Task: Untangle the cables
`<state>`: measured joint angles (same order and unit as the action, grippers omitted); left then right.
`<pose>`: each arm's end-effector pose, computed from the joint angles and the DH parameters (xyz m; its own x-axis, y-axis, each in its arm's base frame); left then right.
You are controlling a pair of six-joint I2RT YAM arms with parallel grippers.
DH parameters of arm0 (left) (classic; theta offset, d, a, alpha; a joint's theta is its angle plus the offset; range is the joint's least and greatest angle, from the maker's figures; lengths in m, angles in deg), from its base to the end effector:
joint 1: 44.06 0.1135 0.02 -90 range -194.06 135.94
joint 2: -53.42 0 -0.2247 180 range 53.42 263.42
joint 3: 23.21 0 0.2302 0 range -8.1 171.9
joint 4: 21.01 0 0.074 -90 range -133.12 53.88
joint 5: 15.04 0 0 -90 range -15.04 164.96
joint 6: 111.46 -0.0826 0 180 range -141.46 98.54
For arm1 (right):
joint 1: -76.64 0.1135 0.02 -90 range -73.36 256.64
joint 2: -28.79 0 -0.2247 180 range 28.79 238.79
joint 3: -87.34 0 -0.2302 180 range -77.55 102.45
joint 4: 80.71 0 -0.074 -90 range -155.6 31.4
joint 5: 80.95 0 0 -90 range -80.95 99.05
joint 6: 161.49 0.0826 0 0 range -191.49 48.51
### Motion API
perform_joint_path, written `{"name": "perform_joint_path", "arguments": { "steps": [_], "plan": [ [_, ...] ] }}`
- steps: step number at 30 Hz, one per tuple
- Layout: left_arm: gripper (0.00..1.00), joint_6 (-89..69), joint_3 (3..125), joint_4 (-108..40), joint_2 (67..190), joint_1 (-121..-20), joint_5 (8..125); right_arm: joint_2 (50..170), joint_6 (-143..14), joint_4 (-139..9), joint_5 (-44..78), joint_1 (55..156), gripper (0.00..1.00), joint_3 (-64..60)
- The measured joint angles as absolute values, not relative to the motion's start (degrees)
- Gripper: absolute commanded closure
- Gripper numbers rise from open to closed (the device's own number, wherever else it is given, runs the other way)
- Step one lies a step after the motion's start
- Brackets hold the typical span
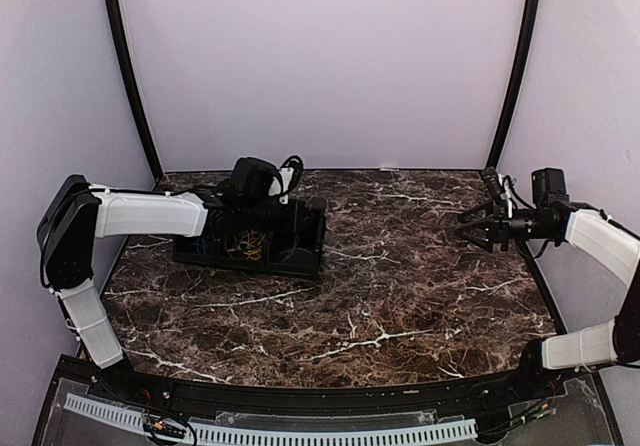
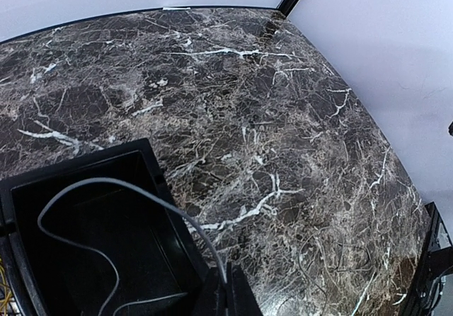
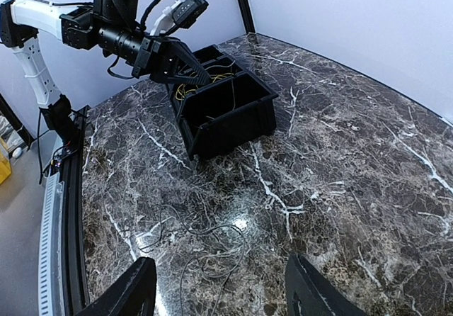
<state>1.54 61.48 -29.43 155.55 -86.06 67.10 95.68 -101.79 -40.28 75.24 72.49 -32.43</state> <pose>0.3098 -0.2941 0.1962 -0.5931 0.0132 -0.8050 0.5677 0.7159 -0.4065 0.2384 0.0585 0.2148 -0.3320 -0.1801 -0.9259 -0.8797 0.4133 0.2350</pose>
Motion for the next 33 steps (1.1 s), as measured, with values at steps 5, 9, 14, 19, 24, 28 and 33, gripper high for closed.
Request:
{"name": "perform_joint_path", "arguments": {
  "steps": [5, 9, 14, 19, 24, 28, 33],
  "plan": [
    [1.00, 1.26, 60.49, -29.67, 155.94, -86.08, 68.26, 96.45, -102.60, -39.10, 75.24, 72.49, 0.36, -32.25],
    [1.00, 0.56, 62.40, -31.00, 159.05, -85.95, 69.64, 96.43, -102.75, -38.64, 75.24, 72.49, 0.36, -32.25],
    [1.00, -0.31, 66.33, -33.69, 164.27, -85.25, 70.36, 96.41, -102.73, -38.58, 75.24, 72.49, 0.36, -32.25],
    [1.00, -1.76, 70.57, -37.29, 167.51, -84.29, 72.11, 96.41, -102.75, -38.56, 75.22, 72.49, 0.36, -32.25],
    [1.00, -2.65, 72.56, -38.80, 169.14, -83.50, 72.96, 96.41, -102.84, -38.53, 75.22, 72.49, 0.36, -32.25],
    [1.00, -2.87, 72.56, -39.70, 170.00, -83.26, 73.13, 96.41, -102.99, -38.53, 75.20, 72.49, 0.36, -32.25],
    [0.88, -3.07, 72.56, -39.83, 170.00, -83.26, 72.83, 96.45, -103.19, -38.51, 75.20, 72.49, 0.36, -32.25]
  ]
}}
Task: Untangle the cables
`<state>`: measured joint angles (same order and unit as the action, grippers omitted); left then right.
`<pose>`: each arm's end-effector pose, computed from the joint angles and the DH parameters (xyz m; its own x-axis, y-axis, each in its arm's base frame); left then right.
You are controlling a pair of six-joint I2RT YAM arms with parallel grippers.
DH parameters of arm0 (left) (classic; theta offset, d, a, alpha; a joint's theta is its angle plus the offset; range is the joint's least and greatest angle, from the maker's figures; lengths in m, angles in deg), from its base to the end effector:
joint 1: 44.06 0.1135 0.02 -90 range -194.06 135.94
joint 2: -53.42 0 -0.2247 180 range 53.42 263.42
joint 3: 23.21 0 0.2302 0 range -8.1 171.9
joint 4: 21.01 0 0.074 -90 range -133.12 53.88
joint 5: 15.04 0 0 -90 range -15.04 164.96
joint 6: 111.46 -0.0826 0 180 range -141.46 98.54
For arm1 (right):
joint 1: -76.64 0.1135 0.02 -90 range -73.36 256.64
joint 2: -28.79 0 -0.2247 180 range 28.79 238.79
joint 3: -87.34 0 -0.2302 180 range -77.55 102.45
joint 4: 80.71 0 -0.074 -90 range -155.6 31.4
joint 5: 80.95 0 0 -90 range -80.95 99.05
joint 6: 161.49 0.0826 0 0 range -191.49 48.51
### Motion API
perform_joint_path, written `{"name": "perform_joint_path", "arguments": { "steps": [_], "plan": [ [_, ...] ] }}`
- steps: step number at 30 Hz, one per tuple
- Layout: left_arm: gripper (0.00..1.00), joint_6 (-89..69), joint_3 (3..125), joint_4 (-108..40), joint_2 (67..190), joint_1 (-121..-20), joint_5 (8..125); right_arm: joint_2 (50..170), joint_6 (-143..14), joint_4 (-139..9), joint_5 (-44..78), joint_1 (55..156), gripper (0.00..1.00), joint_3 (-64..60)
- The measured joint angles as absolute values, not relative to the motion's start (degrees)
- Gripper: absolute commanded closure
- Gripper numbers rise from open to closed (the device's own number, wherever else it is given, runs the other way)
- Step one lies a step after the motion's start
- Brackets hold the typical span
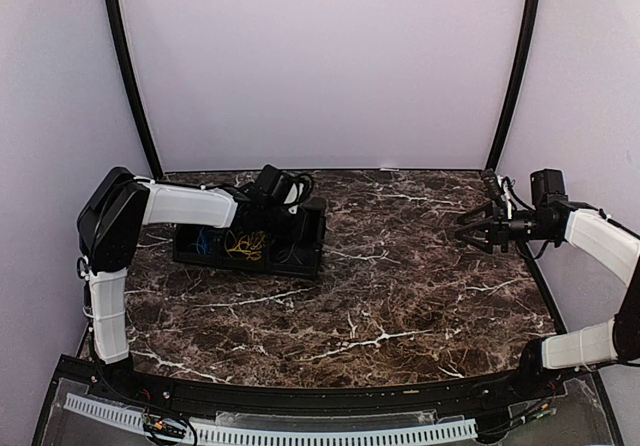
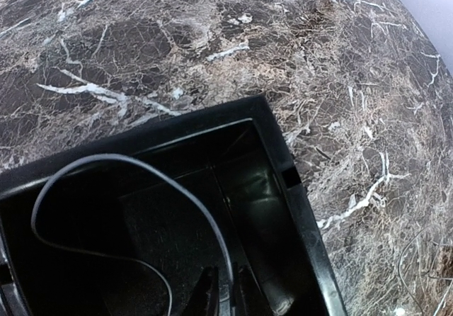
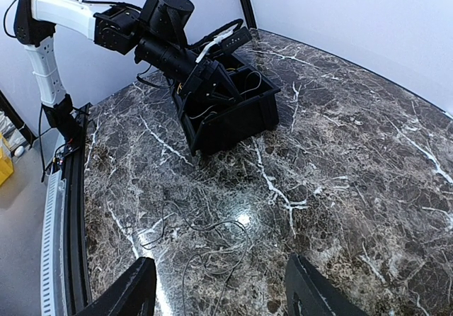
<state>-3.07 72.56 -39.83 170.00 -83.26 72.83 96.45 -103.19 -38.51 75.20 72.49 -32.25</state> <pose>0.3517 -0.2908 0.1328 -0.6753 0.1439 -0.7234 0.4645 0.8449 -0.2655 0.2376 0.0585 0.2107 -0.3485 -0.1877 -0.9183 -0.8779 0.4086 0.2497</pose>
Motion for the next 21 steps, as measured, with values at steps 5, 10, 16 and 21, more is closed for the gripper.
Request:
{"name": "perform_joint_path", "arguments": {
  "steps": [5, 10, 16, 21],
  "plan": [
    [0.79, -3.37, 72.60, -41.93, 170.00, -83.26, 72.59, 96.76, -103.43, -38.49, 75.20, 72.49, 0.36, -32.25],
    [0.67, -3.88, 72.95, -44.99, 169.32, -83.28, 72.56, 96.80, -103.63, -38.49, 75.18, 72.49, 0.36, -32.25],
    [0.50, -4.77, 72.98, -50.98, 161.58, -83.28, 72.76, 97.24, -103.82, -38.47, 75.16, 72.65, 0.36, -32.21],
    [0.47, -5.89, 74.33, -56.35, 152.34, -83.28, 74.03, 97.70, -103.89, -38.32, 74.87, 73.06, 0.36, -32.03]
  ]
}}
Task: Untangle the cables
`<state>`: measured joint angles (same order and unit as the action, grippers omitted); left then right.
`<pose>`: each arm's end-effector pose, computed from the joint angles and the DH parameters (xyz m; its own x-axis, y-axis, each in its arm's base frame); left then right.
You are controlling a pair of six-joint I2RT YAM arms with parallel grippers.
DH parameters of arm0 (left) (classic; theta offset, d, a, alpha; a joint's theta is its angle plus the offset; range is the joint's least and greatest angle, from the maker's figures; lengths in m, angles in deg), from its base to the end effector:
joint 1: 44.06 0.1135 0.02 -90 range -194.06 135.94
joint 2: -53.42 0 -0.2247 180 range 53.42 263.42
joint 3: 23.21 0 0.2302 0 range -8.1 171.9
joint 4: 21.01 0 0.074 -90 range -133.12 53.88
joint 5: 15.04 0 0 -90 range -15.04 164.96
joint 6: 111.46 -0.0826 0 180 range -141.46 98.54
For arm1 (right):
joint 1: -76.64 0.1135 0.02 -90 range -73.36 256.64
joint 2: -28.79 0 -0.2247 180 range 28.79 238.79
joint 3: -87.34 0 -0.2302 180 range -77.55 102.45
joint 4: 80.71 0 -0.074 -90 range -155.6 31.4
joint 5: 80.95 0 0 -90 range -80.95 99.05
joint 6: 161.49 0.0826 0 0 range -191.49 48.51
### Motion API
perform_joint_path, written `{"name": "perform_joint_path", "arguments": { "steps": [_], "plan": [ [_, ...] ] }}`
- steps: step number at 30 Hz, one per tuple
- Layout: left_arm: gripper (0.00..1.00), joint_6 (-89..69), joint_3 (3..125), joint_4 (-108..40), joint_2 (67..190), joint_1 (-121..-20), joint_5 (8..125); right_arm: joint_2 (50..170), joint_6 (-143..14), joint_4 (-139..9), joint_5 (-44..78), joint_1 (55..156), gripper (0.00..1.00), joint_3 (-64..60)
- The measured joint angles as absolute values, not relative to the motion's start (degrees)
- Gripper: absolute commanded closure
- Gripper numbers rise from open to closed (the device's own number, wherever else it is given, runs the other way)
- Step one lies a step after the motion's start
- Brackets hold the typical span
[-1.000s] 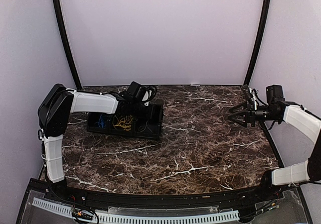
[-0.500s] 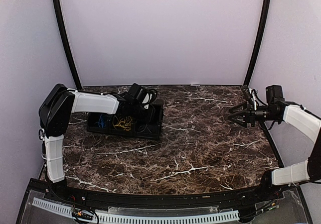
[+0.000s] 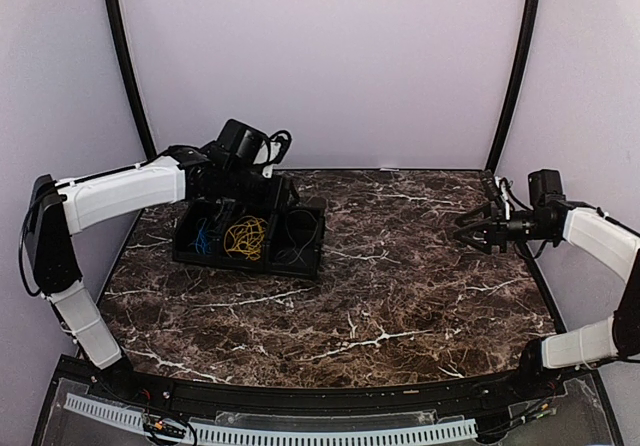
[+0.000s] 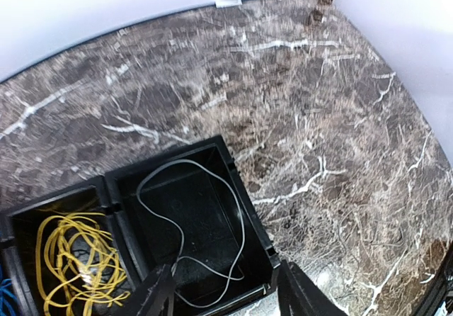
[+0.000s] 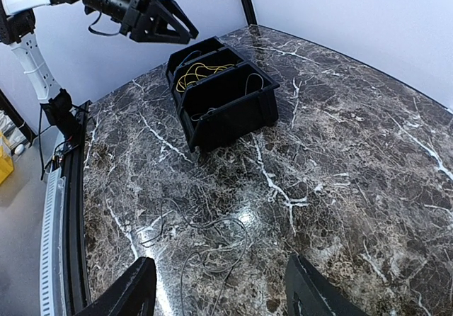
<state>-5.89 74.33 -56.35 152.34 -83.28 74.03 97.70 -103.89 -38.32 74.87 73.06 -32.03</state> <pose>0.3172 -0.2606 0.2363 -0.6186 0.1585 -0.7695 0.4944 0.8397 -0.2245 0.2395 0.0605 0.2066 -0.3563 -0.1976 -0.9132 -0.8793 0.4015 0.2562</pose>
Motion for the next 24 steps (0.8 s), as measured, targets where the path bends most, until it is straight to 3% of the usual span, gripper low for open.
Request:
{"name": "perform_joint_path", "arguments": {
  "steps": [6, 12, 24],
  "plan": [
    [0.53, -6.35, 74.31, -58.15, 148.23, -83.28, 75.21, 97.70, -104.35, -38.25, 73.80, 73.89, 0.36, -31.64],
    [0.53, -9.25, 65.89, -53.07, 146.37, -86.50, 70.14, 98.44, -108.19, -35.80, 66.65, 79.38, 0.38, -30.05],
    [0.46, -12.86, 59.34, -37.86, 149.98, -101.51, 64.67, 110.72, -111.95, -31.04, 55.88, 91.29, 0.38, -28.45]
  ]
}}
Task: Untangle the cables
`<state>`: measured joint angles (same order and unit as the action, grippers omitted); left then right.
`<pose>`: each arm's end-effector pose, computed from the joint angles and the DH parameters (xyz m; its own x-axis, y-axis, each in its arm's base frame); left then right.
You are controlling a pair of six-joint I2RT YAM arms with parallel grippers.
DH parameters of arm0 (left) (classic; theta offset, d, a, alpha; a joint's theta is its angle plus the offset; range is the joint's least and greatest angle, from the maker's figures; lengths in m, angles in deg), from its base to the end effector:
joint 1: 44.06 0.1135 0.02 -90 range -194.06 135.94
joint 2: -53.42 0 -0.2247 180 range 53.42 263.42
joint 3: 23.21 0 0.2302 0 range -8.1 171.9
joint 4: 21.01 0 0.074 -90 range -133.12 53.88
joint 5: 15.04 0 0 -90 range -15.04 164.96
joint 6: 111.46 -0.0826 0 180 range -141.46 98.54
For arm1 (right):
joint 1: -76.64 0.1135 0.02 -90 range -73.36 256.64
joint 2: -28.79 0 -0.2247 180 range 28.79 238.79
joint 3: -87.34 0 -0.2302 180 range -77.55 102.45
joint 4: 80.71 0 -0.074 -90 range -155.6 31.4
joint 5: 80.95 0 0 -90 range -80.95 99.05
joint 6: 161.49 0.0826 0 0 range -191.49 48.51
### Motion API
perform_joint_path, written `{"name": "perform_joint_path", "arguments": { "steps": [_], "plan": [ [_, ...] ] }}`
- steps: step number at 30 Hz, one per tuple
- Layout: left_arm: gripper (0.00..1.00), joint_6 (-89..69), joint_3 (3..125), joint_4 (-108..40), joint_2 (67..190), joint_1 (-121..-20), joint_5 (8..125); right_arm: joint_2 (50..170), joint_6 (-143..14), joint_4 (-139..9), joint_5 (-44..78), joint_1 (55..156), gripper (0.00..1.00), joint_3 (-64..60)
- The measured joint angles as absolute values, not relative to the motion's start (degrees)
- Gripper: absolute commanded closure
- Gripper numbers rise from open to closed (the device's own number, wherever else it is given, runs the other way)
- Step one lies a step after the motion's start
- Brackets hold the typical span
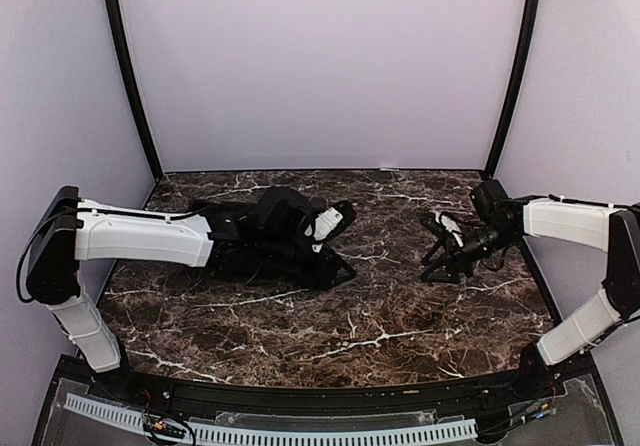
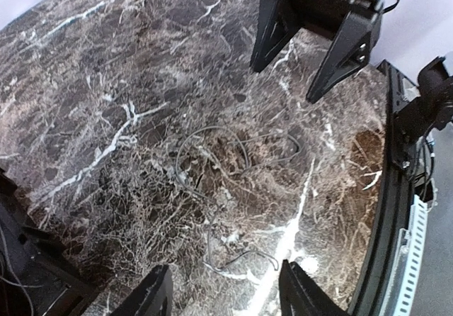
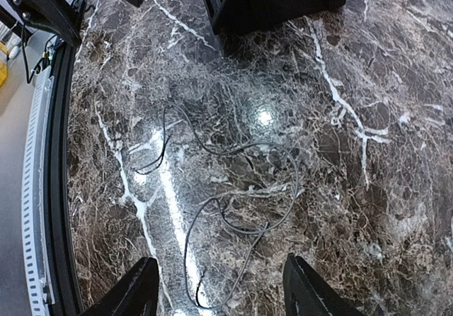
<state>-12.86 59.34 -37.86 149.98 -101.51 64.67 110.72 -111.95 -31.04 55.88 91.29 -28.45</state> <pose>0.2040 -0.3471 0.2014 -0.4092 0.3677 -0.8351 0.8603 0.4603 -0.2190 0.2343 0.1235 0.1454 -0.3912 -0.5612 -0.7294 -0.9176 0.2982 0.2628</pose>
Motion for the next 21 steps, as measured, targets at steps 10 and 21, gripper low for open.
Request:
{"name": "perform_joint_path", "arguments": {
  "steps": [10, 21],
  "plan": [
    [0.49, -9.21, 64.10, -36.44, 166.74, -103.79, 66.88, 111.84, -111.93, -30.40, 53.91, 91.33, 0.37, -28.43],
    [0.99, -8.55, 71.45, -38.04, 172.14, -103.81, 64.52, 111.84, -111.89, -30.43, 53.50, 91.33, 0.36, -28.41]
  ]
}}
